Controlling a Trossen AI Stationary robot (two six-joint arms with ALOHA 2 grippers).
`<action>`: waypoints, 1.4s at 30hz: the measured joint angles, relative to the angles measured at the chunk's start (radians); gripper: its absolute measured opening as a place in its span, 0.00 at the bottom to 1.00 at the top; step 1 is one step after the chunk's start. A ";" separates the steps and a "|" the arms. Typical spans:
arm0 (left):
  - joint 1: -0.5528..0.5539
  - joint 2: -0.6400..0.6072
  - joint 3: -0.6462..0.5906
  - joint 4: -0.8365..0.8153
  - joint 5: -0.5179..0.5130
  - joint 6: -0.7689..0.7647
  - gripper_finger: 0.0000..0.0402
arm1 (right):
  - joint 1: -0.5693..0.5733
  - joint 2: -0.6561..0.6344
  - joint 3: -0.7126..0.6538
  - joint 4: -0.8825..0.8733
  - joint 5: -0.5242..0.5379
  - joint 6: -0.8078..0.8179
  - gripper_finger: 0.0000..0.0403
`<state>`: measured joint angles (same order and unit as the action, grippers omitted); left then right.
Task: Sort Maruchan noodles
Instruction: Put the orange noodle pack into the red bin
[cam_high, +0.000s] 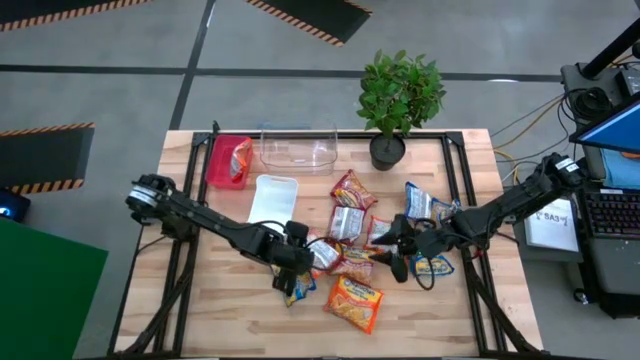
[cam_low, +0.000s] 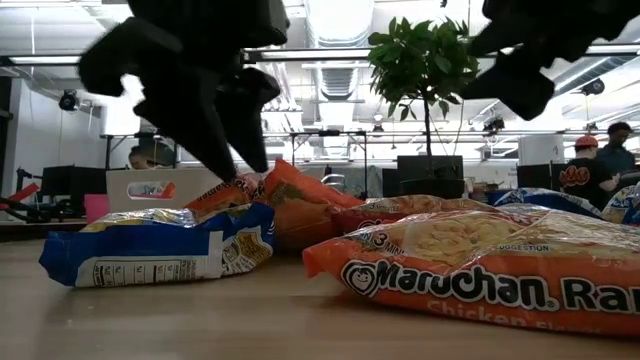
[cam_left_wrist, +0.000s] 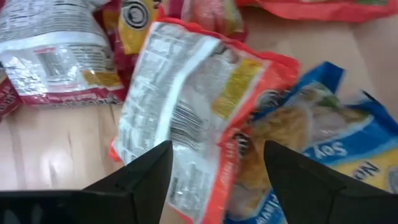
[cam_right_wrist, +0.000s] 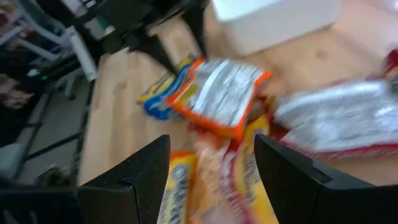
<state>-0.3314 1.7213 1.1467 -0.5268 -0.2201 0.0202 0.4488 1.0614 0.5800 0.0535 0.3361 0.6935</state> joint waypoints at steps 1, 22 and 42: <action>0.009 0.000 0.000 0.002 0.004 0.002 0.58 | 0.000 -0.002 -0.001 -0.004 -0.030 0.025 0.55; 0.056 0.054 -0.004 0.044 0.151 0.124 0.51 | 0.038 0.128 0.005 0.014 -0.029 0.302 0.55; 0.075 0.071 -0.001 0.176 0.020 0.029 0.01 | 0.084 0.131 0.005 0.117 0.086 0.112 0.55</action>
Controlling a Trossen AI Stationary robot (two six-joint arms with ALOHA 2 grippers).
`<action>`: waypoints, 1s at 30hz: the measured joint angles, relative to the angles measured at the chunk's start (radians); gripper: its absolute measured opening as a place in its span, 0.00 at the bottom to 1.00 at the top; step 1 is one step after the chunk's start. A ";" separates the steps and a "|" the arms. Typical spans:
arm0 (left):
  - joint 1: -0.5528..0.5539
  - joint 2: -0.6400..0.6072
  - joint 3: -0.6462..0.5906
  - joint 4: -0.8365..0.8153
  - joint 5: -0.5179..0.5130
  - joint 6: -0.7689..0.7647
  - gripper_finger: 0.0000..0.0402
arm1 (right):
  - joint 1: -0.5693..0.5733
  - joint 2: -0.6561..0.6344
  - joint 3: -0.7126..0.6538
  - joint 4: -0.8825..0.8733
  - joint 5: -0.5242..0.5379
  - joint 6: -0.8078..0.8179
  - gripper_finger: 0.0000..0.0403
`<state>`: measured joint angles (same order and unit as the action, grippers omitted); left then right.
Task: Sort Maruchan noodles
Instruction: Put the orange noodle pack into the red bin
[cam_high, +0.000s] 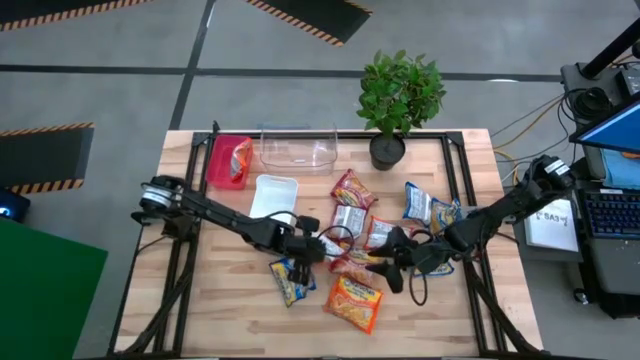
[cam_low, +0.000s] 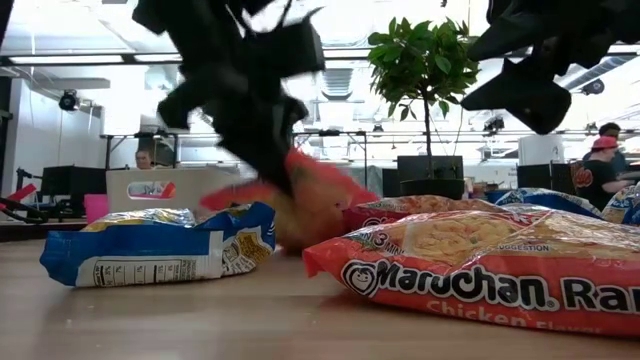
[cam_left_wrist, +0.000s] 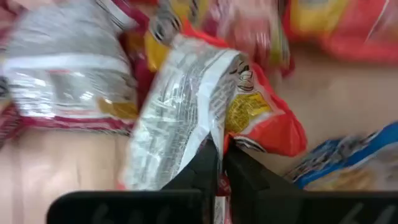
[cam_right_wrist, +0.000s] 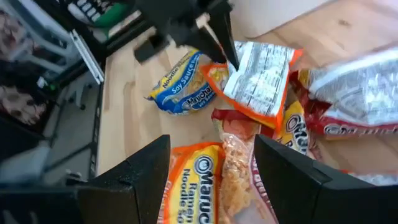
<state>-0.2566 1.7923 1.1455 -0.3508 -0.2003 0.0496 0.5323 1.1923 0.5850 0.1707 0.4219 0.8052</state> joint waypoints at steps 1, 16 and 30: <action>0.002 -0.022 0.001 0.001 0.000 -0.024 0.00 | 0.000 0.000 0.000 0.000 -0.001 -0.024 0.55; 0.016 -0.580 0.006 -0.090 -0.529 -0.333 0.00 | 0.004 -0.060 0.000 0.002 -0.018 -0.257 0.52; 0.552 -0.709 0.004 -0.809 -0.605 -0.813 0.00 | -0.102 -0.120 0.001 -0.012 -0.057 -0.390 0.35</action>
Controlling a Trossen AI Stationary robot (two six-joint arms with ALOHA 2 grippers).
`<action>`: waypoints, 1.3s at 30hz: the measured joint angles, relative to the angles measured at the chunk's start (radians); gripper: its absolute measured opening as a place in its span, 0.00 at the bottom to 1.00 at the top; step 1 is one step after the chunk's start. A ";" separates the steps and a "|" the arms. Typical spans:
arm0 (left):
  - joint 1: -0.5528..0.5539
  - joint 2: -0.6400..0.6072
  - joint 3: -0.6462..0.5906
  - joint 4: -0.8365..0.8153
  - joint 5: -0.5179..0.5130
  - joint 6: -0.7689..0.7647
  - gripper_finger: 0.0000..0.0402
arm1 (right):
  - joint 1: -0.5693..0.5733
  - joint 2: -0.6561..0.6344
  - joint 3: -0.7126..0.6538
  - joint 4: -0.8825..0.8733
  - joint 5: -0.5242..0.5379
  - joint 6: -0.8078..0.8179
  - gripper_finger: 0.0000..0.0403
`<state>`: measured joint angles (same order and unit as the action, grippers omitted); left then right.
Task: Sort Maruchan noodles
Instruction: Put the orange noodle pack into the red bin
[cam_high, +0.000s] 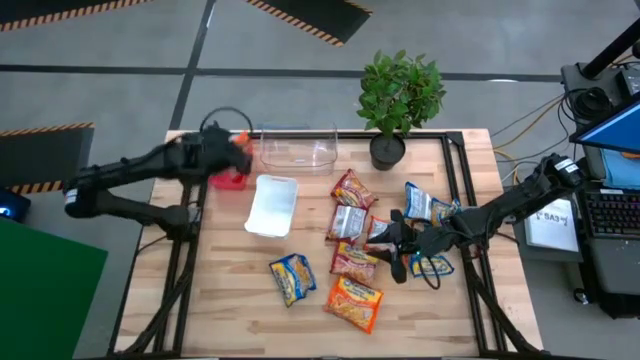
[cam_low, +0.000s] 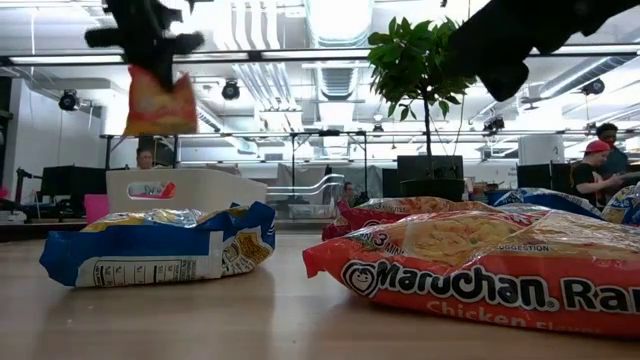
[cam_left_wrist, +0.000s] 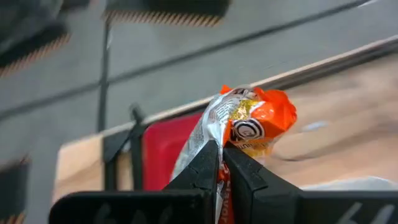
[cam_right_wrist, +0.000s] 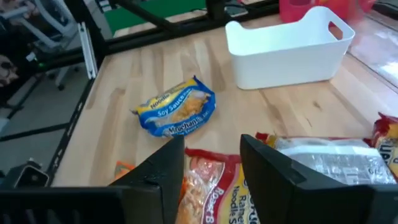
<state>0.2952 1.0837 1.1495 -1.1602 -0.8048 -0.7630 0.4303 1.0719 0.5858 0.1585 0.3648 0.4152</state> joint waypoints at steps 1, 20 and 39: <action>0.052 0.011 -0.003 0.007 0.025 0.020 0.00 | -0.005 -0.004 0.000 0.002 -0.002 -0.005 0.33; 0.606 0.355 -0.009 0.122 0.502 0.315 0.00 | -0.012 -0.034 0.014 -0.014 -0.007 -0.003 0.28; 0.542 0.377 -0.006 0.136 0.309 0.538 0.34 | 0.002 -0.029 0.077 -0.016 0.055 0.284 0.28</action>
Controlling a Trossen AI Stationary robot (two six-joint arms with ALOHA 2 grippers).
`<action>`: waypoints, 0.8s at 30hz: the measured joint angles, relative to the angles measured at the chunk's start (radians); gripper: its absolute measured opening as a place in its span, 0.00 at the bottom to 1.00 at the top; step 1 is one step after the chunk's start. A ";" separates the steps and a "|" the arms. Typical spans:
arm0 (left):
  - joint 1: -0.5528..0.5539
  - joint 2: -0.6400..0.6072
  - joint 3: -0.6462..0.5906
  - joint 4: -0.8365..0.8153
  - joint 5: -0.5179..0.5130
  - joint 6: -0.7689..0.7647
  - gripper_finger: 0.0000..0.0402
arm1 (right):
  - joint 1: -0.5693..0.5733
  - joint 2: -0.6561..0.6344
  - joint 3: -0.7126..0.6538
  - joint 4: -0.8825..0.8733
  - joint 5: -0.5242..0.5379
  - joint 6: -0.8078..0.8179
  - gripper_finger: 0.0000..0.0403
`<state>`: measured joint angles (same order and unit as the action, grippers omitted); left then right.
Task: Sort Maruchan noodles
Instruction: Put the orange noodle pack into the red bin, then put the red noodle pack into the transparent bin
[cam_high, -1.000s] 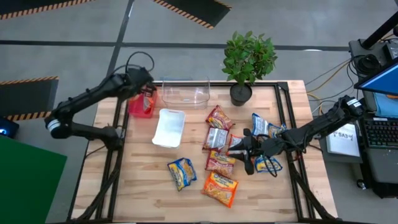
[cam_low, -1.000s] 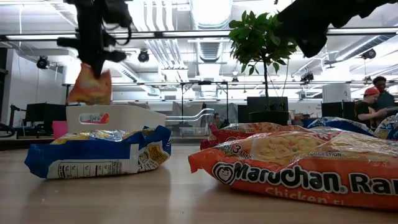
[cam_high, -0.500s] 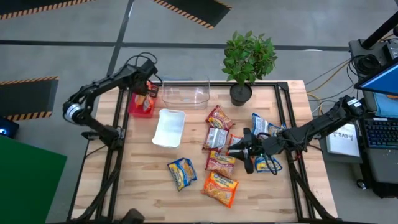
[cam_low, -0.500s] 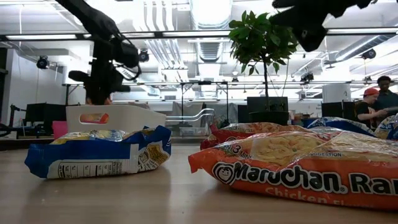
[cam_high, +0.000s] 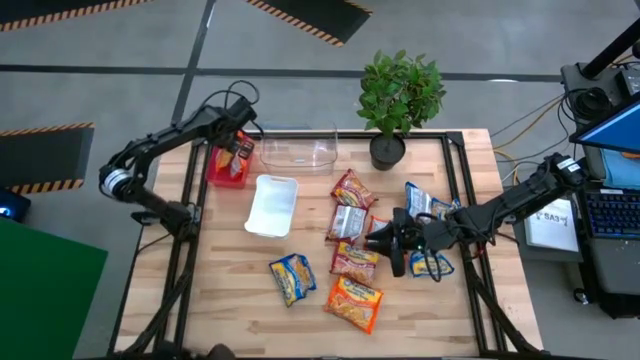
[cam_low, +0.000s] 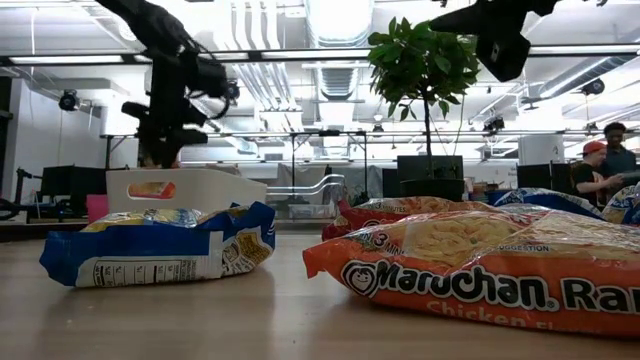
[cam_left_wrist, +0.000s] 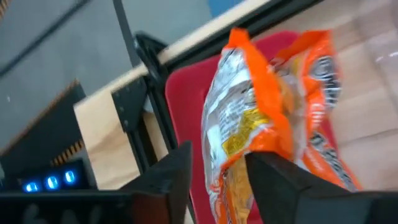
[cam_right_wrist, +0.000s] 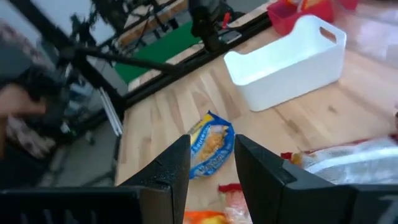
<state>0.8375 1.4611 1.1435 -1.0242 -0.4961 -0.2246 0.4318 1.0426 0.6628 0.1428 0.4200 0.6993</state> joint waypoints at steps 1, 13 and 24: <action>-0.013 -0.014 0.000 -0.003 0.000 0.010 0.36 | -0.005 -0.001 0.000 -0.003 0.000 0.048 0.28; -0.279 -0.193 -0.001 -0.005 0.021 -0.066 0.48 | -0.011 0.109 0.005 -0.016 0.160 0.383 0.28; -0.888 -0.299 -0.195 0.472 0.038 -0.087 0.44 | -0.129 0.211 0.023 -0.150 0.078 0.453 0.28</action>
<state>-0.0504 1.1622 0.9488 -0.5518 -0.4579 -0.3112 0.3029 1.2540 0.6857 -0.0072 0.4977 1.1526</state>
